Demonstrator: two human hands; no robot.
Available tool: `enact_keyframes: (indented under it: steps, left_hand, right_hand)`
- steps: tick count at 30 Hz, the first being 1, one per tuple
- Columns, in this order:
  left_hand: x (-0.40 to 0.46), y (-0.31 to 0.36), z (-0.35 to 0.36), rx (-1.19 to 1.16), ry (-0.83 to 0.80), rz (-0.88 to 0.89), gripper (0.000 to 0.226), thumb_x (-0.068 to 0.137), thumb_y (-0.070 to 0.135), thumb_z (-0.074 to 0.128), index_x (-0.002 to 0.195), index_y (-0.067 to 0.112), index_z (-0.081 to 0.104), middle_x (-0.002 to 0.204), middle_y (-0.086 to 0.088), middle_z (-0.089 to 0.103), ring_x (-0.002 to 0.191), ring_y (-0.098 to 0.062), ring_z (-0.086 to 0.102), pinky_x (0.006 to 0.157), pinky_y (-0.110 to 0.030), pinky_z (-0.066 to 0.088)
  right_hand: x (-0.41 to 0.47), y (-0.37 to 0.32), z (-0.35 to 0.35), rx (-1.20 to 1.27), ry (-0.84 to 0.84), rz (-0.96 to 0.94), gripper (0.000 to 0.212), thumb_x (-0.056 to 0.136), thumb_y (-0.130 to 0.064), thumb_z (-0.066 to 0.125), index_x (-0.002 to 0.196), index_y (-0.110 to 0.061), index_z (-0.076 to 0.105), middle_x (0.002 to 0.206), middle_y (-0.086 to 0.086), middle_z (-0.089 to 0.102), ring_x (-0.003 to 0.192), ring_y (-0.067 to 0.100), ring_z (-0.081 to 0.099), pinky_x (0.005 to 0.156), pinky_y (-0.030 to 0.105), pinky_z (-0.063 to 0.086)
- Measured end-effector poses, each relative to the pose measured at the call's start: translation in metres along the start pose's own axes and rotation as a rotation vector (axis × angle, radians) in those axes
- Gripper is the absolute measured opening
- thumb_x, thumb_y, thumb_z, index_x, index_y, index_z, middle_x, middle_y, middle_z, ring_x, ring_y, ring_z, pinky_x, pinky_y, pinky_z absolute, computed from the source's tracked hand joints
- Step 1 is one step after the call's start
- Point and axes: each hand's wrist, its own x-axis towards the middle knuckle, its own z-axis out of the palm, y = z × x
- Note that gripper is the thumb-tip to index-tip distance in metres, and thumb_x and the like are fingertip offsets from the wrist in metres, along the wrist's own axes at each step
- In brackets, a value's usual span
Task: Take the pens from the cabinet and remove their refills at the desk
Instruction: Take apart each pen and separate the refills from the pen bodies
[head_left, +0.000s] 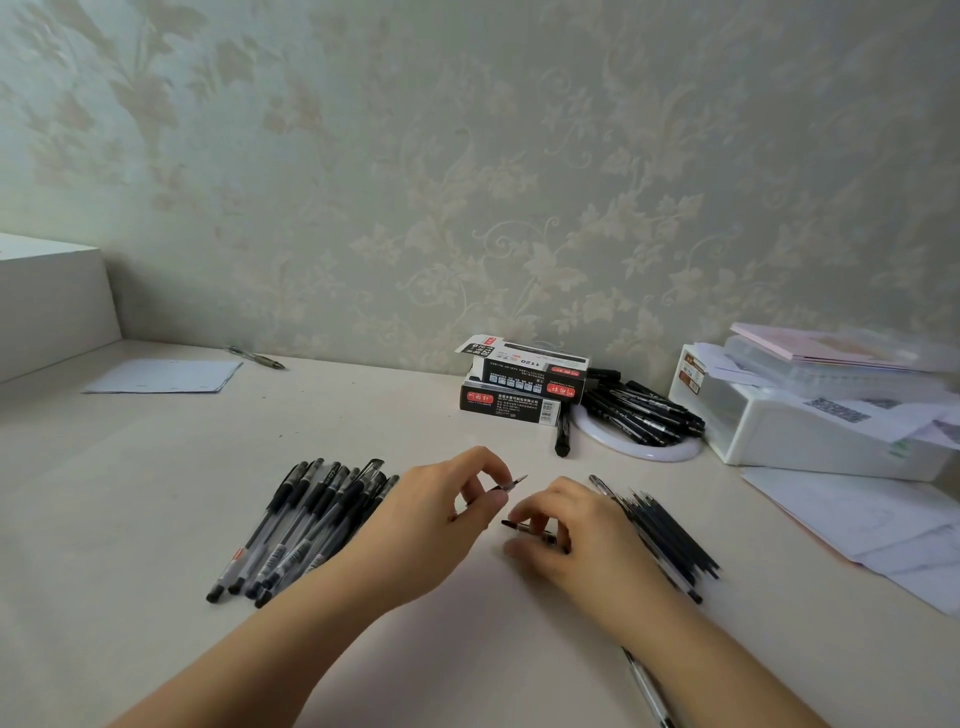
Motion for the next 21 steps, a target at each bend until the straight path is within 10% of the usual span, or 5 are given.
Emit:
enact_keyframes:
  steps: [7, 13, 21]
  left_hand:
    - [-0.001, -0.004, 0.001, 0.046, -0.060, -0.014, 0.013, 0.097, 0.033, 0.051, 0.104, 0.041, 0.057, 0.070, 0.017, 0.058, 0.051, -0.002, 0.048, 0.052, -0.014, 0.035]
    - [-0.001, -0.006, 0.002, 0.079, -0.081, -0.021, 0.011, 0.097, 0.038, 0.050, 0.103, 0.044, 0.057, 0.074, 0.016, 0.061, 0.054, -0.002, 0.049, 0.056, -0.020, 0.040]
    - [-0.001, -0.002, 0.001, 0.024, -0.113, 0.049, 0.010, 0.096, 0.033, 0.053, 0.101, 0.040, 0.059, 0.073, 0.013, 0.060, 0.049, -0.005, 0.046, 0.052, -0.012, 0.035]
  right_hand:
    - [0.000, 0.002, 0.002, -0.047, -0.022, -0.041, 0.002, 0.085, -0.027, 0.072, 0.086, -0.027, 0.074, 0.078, -0.012, 0.060, 0.074, 0.001, 0.051, 0.071, 0.017, 0.041]
    - [0.004, 0.000, -0.008, 0.411, 0.244, 0.200, 0.010, 0.085, -0.027, 0.074, 0.075, -0.027, 0.071, 0.067, -0.010, 0.071, 0.058, 0.001, 0.062, 0.057, 0.011, 0.047]
    - [0.003, -0.004, -0.007, 0.670, 0.096, 0.237, 0.010, 0.086, -0.014, 0.073, 0.079, -0.021, 0.074, 0.072, 0.001, 0.074, 0.059, 0.004, 0.065, 0.058, 0.015, 0.051]
